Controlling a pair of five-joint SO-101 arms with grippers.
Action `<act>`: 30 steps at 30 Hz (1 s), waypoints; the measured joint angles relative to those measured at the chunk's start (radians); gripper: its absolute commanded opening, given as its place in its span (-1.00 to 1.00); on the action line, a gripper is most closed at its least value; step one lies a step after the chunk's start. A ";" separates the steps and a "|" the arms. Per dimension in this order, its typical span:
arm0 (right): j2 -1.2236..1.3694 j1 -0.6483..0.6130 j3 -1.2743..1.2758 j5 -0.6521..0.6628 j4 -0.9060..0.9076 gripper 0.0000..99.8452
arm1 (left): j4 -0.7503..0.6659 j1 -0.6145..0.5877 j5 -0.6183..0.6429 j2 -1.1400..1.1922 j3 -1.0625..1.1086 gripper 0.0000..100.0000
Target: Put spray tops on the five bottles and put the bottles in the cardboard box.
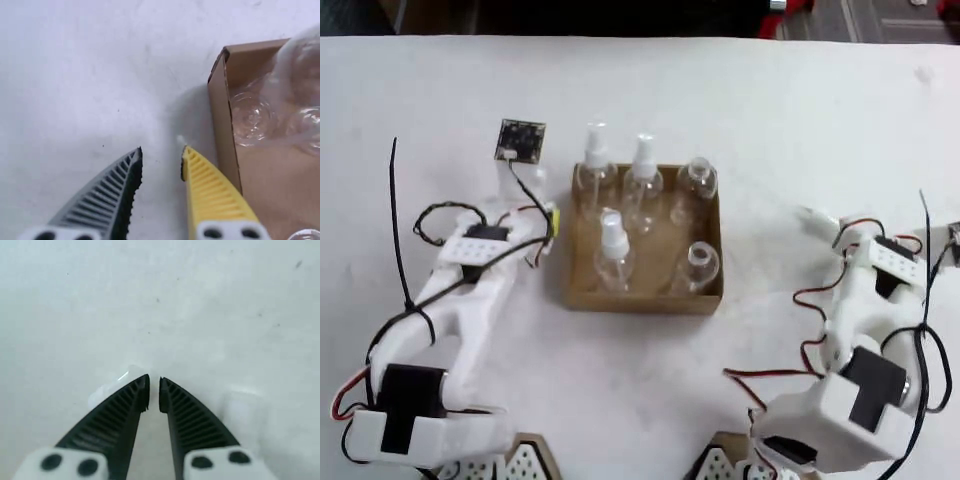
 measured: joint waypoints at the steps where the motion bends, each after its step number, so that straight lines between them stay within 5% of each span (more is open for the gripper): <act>1: -0.015 0.000 0.009 0.000 0.000 -0.96 | 0.000 0.000 0.000 0.000 0.000 -0.75; 10: -0.034 -0.052 0.012 0.000 0.000 -0.60 | 0.000 0.000 0.000 0.000 0.000 -0.75; 24: 0.180 -0.091 -0.126 -0.002 -0.015 -0.61 | 0.000 0.000 0.000 0.000 0.000 -0.75; 30: 0.256 -0.087 -0.180 0.034 -0.014 -0.87 | 0.000 0.000 0.000 0.000 0.000 -0.75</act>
